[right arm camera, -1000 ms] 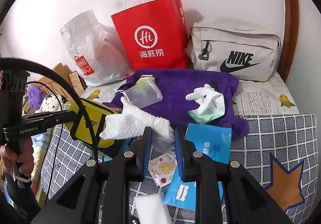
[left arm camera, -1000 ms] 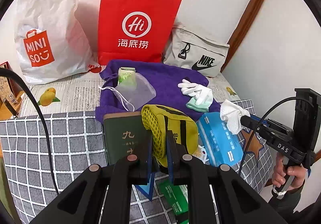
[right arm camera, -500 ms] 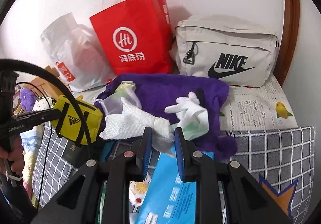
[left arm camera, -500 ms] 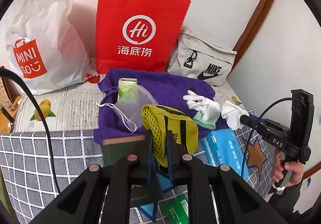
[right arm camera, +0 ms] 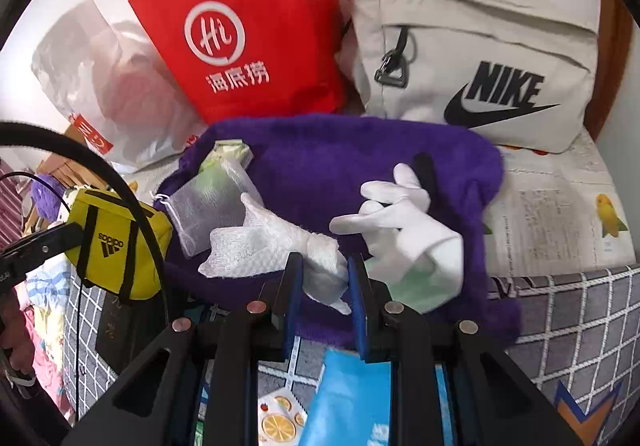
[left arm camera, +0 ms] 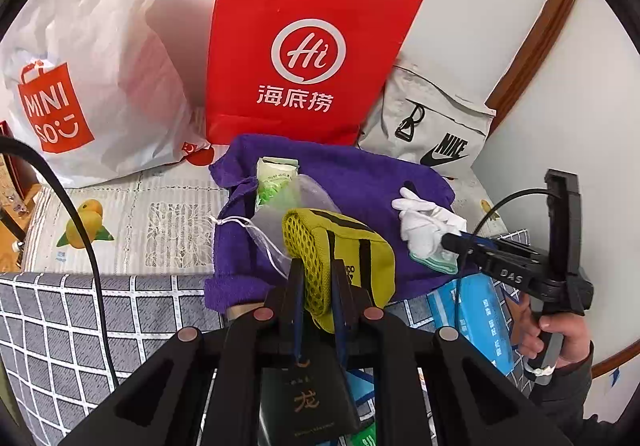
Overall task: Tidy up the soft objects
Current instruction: 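Carry the knit glove onto the towel and open the right gripper while the left carries the pouch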
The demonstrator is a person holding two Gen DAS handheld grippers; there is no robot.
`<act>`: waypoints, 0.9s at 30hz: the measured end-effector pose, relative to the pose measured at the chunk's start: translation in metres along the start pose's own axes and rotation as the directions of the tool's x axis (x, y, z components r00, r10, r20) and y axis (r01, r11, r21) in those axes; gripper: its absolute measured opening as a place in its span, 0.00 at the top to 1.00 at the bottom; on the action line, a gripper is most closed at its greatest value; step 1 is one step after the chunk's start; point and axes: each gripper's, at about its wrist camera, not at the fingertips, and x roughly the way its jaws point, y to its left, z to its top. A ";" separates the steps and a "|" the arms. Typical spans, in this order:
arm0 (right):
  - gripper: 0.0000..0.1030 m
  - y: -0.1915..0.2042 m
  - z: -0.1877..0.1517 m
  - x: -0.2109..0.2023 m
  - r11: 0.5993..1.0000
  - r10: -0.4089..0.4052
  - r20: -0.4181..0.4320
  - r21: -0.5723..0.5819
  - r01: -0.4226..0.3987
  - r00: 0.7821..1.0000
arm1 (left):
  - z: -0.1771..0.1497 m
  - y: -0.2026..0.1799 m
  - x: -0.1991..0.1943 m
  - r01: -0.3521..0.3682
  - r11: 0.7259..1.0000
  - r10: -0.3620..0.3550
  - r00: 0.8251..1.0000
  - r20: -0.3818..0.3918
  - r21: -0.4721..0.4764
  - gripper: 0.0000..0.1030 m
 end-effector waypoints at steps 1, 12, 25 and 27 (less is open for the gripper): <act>0.78 0.001 0.002 0.005 1.000 -0.006 -0.009 -0.001 0.006 1.000 | 0.001 0.002 0.002 0.003 1.000 -0.003 1.000 -0.001 -0.003 0.88; 0.78 0.017 0.005 0.055 0.996 -0.067 -0.129 -0.071 0.058 0.989 | 0.008 0.011 0.013 0.014 1.000 -0.014 1.000 -0.008 -0.011 0.88; 0.63 0.014 0.007 0.062 0.991 -0.103 -0.131 -0.093 0.092 0.986 | 0.016 -0.001 0.021 0.021 1.000 -0.021 1.000 -0.018 0.012 0.88; 0.57 0.013 0.008 0.058 0.991 -0.100 -0.122 -0.096 0.089 0.988 | 0.018 -0.004 0.022 0.018 1.000 -0.018 1.000 -0.018 0.019 0.88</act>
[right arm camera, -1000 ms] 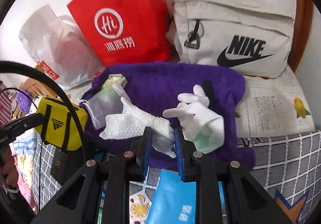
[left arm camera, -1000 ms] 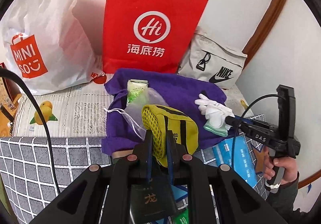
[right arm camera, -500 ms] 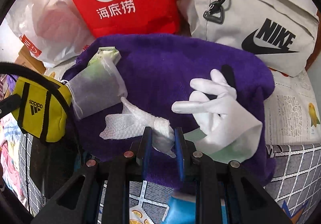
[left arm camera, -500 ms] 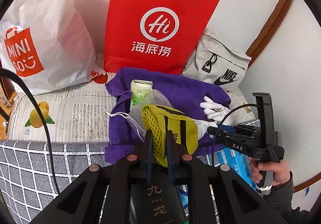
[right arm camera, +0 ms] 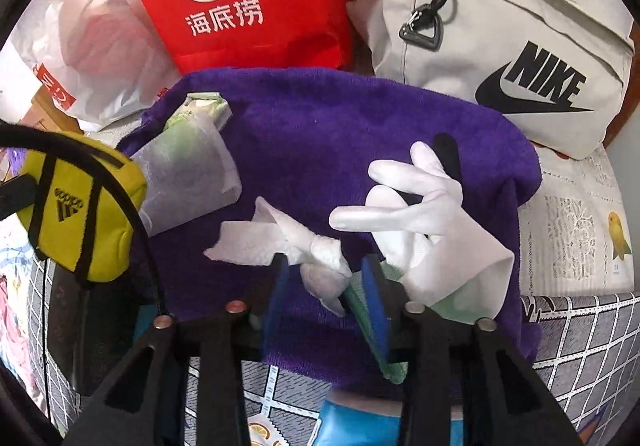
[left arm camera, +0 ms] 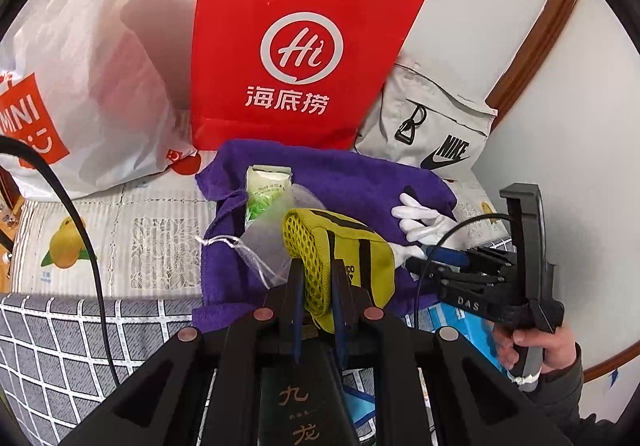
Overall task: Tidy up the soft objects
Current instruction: 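Carry the knit glove onto the towel and open the right gripper while the left carries the pouch, then lower the yellow pouch onto the purple towel and open the left gripper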
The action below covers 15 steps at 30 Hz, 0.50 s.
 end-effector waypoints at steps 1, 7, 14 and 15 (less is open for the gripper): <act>0.56 0.000 -0.001 -0.003 1.000 0.003 0.003 -0.001 -0.003 1.000 | 0.001 -0.002 0.001 -0.003 1.000 0.003 1.000 -0.006 0.010 0.88; 0.48 -0.001 -0.007 -0.023 1.000 -0.002 0.039 -0.012 0.002 0.999 | 0.005 -0.006 0.004 -0.015 1.000 0.016 1.000 -0.012 0.013 0.88; 0.43 -0.006 -0.012 -0.056 1.000 -0.009 0.101 -0.002 0.009 0.995 | 0.010 -0.003 0.013 -0.005 1.000 0.005 1.000 -0.015 -0.025 0.88; 0.42 -0.007 -0.013 -0.061 1.000 -0.018 0.109 -0.004 0.018 0.994 | 0.011 -0.003 0.015 -0.005 1.000 0.005 1.000 -0.018 -0.027 0.88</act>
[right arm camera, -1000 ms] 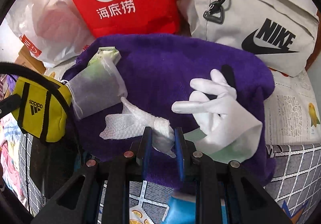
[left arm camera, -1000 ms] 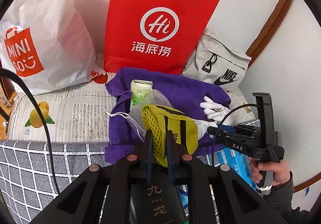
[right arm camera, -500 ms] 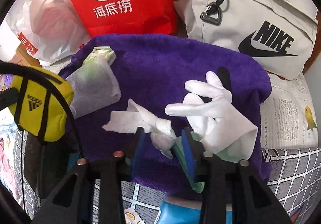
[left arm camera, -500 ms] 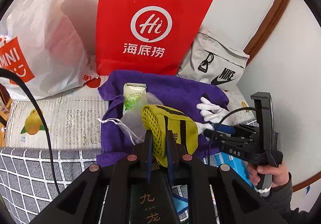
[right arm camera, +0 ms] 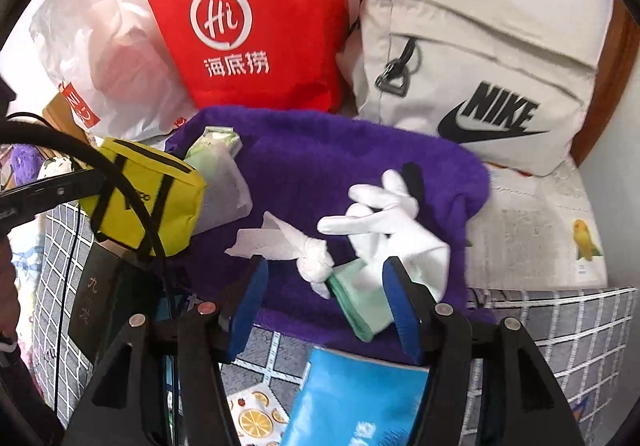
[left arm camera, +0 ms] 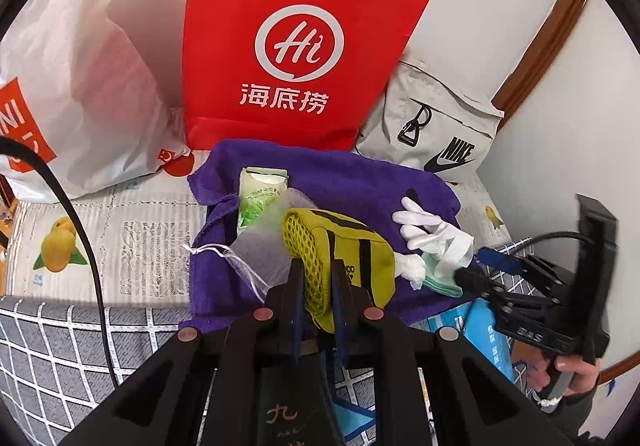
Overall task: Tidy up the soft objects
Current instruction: 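Lower the yellow pouch onto the purple towel and open the left gripper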
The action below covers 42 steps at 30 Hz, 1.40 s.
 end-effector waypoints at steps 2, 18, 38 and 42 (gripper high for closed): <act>0.42 -0.001 -0.002 -0.010 1.000 -0.020 0.019 -0.005 0.020 1.000 | 0.004 -0.003 0.004 0.000 1.000 0.000 1.000 -0.005 0.002 0.88; 0.41 -0.005 -0.020 -0.049 0.999 -0.028 0.081 0.035 0.026 0.996 | 0.031 -0.030 0.062 -0.005 1.000 0.007 0.998 -0.068 0.022 0.88; 0.40 -0.010 -0.028 -0.083 0.998 -0.050 0.156 0.054 0.042 0.986 | 0.045 -0.031 0.112 -0.063 0.997 0.068 0.985 -0.162 0.035 0.79; 0.35 -0.007 -0.028 -0.093 0.998 -0.052 0.178 0.045 0.045 0.983 | 0.044 -0.036 0.113 -0.089 0.994 0.100 0.980 -0.170 0.069 0.57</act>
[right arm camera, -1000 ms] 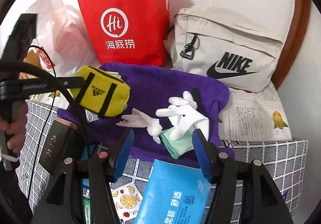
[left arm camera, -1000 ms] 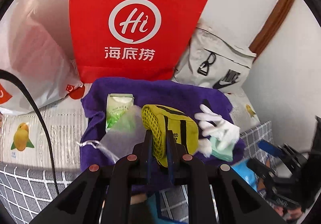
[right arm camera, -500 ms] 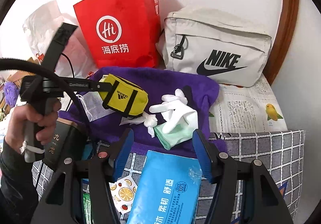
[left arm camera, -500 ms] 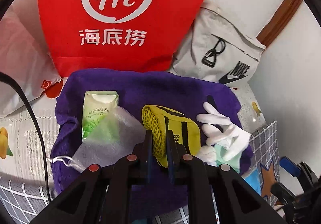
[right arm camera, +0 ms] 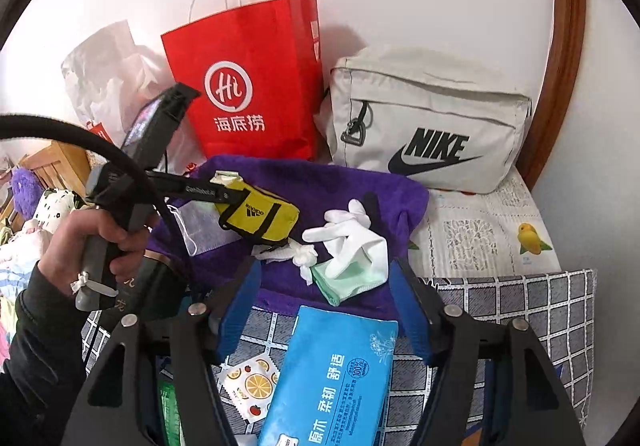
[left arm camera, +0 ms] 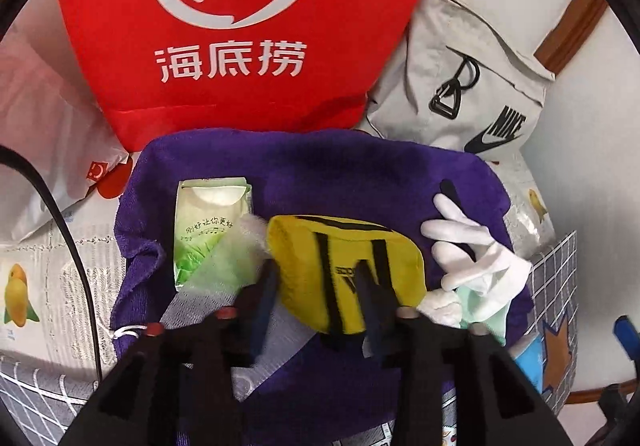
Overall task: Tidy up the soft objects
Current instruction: 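Lower the yellow pouch onto the purple towel and open the left gripper, then grasp the white sponge on the bed with the right gripper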
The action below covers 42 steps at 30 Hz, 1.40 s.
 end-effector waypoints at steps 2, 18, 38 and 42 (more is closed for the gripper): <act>0.35 0.001 0.001 -0.004 1.000 0.002 0.011 -0.005 -0.002 1.000 | -0.001 -0.005 -0.004 -0.032 0.999 0.032 0.999 0.023 0.024 0.43; 0.35 -0.001 -0.019 -0.031 1.000 0.007 0.013 0.004 -0.007 1.000 | -0.034 -0.042 -0.055 -0.102 0.984 0.091 0.992 0.084 0.145 0.34; 0.35 0.034 -0.140 -0.048 0.981 0.191 -0.192 0.019 -0.191 0.963 | -0.135 -0.084 -0.094 -0.074 0.957 0.057 0.996 0.068 0.279 0.30; 0.35 0.049 -0.156 -0.033 0.976 0.208 -0.221 -0.018 -0.218 0.953 | -0.147 -0.077 -0.098 -0.056 0.961 0.042 0.998 0.055 0.271 0.30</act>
